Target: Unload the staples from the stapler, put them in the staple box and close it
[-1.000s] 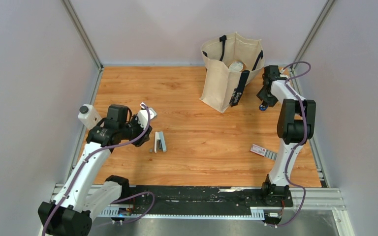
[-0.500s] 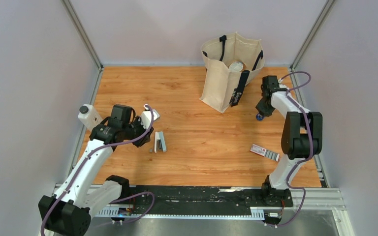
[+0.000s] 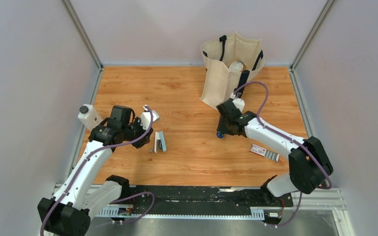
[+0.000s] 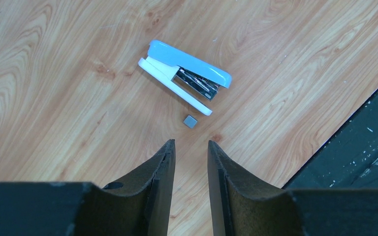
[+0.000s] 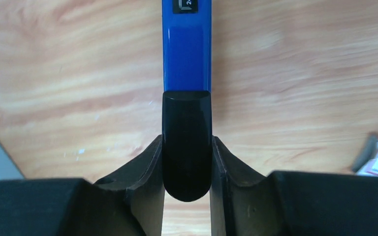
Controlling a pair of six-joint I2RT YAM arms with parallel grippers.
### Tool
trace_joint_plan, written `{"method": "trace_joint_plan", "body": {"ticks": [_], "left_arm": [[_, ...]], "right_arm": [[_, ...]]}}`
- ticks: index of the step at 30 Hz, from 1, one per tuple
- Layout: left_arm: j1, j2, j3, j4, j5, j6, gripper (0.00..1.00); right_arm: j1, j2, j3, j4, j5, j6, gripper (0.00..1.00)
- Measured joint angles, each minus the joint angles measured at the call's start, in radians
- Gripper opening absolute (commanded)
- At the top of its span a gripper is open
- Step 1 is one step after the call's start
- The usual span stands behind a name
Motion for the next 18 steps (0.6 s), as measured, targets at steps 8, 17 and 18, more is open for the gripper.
{"method": "trace_joint_plan", "body": {"ticks": [8,17,18], "left_arm": [[0.000,-0.026,0.000,-0.016,-0.005,0.000,0.37],[0.000,-0.079,0.000,-0.014,-0.048,-0.009,0.41],[0.000,-0.074,0.000,-0.016,-0.049,-0.009,0.41]], "right_arm": [[0.254,0.131,0.049,0.032,0.021,0.021,0.17],[0.334,0.311,0.224,0.075,-0.003,0.041,0.18],[0.337,0.333,0.253,0.075,-0.001,0.043,0.19]]}}
